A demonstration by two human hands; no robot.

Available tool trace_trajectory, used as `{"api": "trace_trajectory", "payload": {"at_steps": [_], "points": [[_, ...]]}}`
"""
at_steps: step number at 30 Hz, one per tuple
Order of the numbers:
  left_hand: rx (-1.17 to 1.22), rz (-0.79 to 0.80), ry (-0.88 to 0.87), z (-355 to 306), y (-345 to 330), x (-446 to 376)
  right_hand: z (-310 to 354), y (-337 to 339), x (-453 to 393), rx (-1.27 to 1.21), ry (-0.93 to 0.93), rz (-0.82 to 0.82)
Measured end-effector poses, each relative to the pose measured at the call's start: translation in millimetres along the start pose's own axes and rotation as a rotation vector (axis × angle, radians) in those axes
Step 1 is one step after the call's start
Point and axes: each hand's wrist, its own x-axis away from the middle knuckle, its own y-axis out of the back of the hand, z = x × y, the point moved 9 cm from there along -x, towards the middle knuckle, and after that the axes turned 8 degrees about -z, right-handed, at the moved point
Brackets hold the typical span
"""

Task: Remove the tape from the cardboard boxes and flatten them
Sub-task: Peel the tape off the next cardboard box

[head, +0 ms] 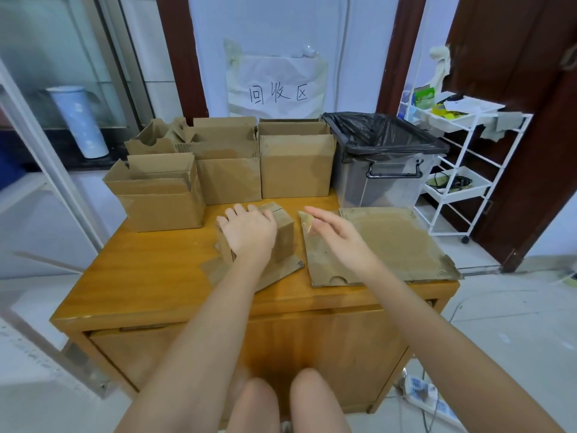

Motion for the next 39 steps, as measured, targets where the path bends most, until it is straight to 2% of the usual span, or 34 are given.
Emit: {"api": "trace_trajectory", "payload": {"at_steps": [2, 7, 13, 17, 23, 25, 30, 34, 39], "points": [[-0.01, -0.002, 0.023, -2.6, -2.2, -1.9, 3.2, 2.3, -1.5, 0.005, 0.021, 0.012], [-0.065, -0.019, 0.048, -13.6, -4.7, -8.2, 6.9, 19.2, -11.8, 0.029, 0.05, -0.1], [0.16, -0.179, -0.153, -38.3, -4.4, -17.3, -2.8, 28.1, -26.8, 0.097, 0.018, -0.137], [0.217, -0.263, -0.165, -41.6, -1.2, -19.7, -5.4, 44.5, -38.7, 0.13, 0.031, -0.221], [0.106, -0.083, -0.103, -50.2, -20.1, -32.3, 10.8, 65.8, -59.6, 0.377, 0.143, -0.271], [0.052, -0.036, -0.079, -54.5, -26.9, -36.3, 14.2, 77.1, -68.8, 0.452, 0.124, -0.307], [-0.07, 0.066, -0.06, -64.4, -39.5, -47.7, 33.4, 114.9, -105.3, 0.337, 0.112, -0.368], [-0.159, 0.112, -0.052, -73.7, -39.0, -57.1, 41.6, 144.4, -140.4, 0.403, 0.123, -0.394], [-0.267, 0.153, -0.074, -86.8, -37.4, -67.3, 36.7, 172.4, -164.7, 0.362, 0.093, -0.434]]}}
